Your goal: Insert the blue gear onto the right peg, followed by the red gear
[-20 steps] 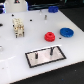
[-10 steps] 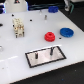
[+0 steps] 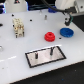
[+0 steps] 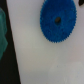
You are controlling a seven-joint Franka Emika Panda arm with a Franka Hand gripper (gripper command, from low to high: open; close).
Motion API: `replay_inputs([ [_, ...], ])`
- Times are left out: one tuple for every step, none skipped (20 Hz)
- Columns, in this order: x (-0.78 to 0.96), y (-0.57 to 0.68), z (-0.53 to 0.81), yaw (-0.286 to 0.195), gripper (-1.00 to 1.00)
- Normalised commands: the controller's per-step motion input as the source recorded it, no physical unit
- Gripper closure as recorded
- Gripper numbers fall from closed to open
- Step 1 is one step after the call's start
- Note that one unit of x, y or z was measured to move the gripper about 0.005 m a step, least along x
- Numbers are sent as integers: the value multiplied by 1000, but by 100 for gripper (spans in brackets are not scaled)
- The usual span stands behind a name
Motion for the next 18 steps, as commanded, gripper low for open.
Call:
replay_inputs([
  [-164, -190, -510, 0, -100],
  [-122, -239, -489, 0, -100],
  [-124, -228, -480, 0, -100],
  [-127, -248, -461, 0, -100],
  [-105, -230, -439, 0, -100],
  [-148, -101, -422, 0, -100],
  [-138, -185, -409, 0, -100],
  [-195, -223, -409, 0, -100],
  [-227, -115, -375, 0, -100],
  [-294, -206, -293, 0, -100],
  [-312, -89, -235, 0, -100],
  [-96, -8, -13, 0, -100],
  [-25, 19, 13, 0, -100],
  [-24, 8, 11, 0, -100],
  [-14, 9, 6, 0, -100],
  [-29, 0, 0, 0, -100],
  [-234, 0, 0, 0, -100],
  [-369, 0, -66, 0, -100],
])
